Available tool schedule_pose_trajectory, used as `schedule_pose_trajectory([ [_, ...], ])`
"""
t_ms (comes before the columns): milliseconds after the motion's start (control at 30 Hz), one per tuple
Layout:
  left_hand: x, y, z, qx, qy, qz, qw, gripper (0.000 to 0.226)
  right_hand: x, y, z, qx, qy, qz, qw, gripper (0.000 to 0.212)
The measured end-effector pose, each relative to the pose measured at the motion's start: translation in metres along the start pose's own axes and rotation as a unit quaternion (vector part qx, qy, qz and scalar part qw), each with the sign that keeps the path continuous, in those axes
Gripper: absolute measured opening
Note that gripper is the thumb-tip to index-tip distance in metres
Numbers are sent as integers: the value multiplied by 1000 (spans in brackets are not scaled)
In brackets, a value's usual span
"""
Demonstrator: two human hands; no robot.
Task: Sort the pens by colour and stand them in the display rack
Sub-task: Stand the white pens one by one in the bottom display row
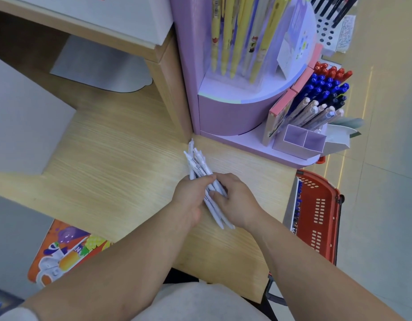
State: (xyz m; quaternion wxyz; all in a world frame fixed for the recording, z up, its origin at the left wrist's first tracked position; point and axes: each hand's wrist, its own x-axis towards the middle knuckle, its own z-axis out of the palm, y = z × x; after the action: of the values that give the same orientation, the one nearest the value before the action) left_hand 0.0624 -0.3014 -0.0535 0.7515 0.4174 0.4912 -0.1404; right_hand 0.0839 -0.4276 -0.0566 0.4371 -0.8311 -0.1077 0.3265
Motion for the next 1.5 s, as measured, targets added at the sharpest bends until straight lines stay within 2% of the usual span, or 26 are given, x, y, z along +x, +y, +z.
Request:
schedule_pose_trajectory([
  [133, -5, 2, -5, -30, -22, 3, 999, 19, 0, -3, 2, -5, -12, -17, 1000, 28],
  [300, -8, 4, -10, -46, -48, -4, 998, 15, -2, -7, 7, 16, 4, -24, 1000, 19],
  [433, -8, 4, -12, -72, -52, 0, 996, 20, -5, -12, 9, 94, 40, -2, 995, 23],
  [567, -6, 4, -17, -42, -52, 10, 998, 17, -8, -9, 9, 141, 71, 31, 987, 21],
  [767, 2, 4, -22, 24, -30, 35, 999, 4, -7, -2, 9, 118, 64, 42, 990, 14],
  [867, 1, 5, -26, 34, -40, 55, 997, 4, -4, -1, 9, 104, 121, 66, 985, 8],
  [933, 1, 6, -31, 52, -51, 64, 995, 3, 0, -2, 10, 101, 150, 93, 979, 15],
  [1067, 0, 10, -41, 70, -66, 70, 993, 3, 18, -13, 14, 122, 133, 136, 974, 24],
  [1200, 2, 21, -53, 78, -89, 44, 992, 10, 36, -35, 15, 199, 131, 118, 964, 23],
  [1367, 8, 33, -63, 135, -137, 25, 981, 10, 49, -65, 13, 305, -13, 131, 943, 32],
  [1500, 11, 36, -63, 155, -142, 19, 977, 9, 56, -69, 12, 351, 17, 161, 922, 31],
])
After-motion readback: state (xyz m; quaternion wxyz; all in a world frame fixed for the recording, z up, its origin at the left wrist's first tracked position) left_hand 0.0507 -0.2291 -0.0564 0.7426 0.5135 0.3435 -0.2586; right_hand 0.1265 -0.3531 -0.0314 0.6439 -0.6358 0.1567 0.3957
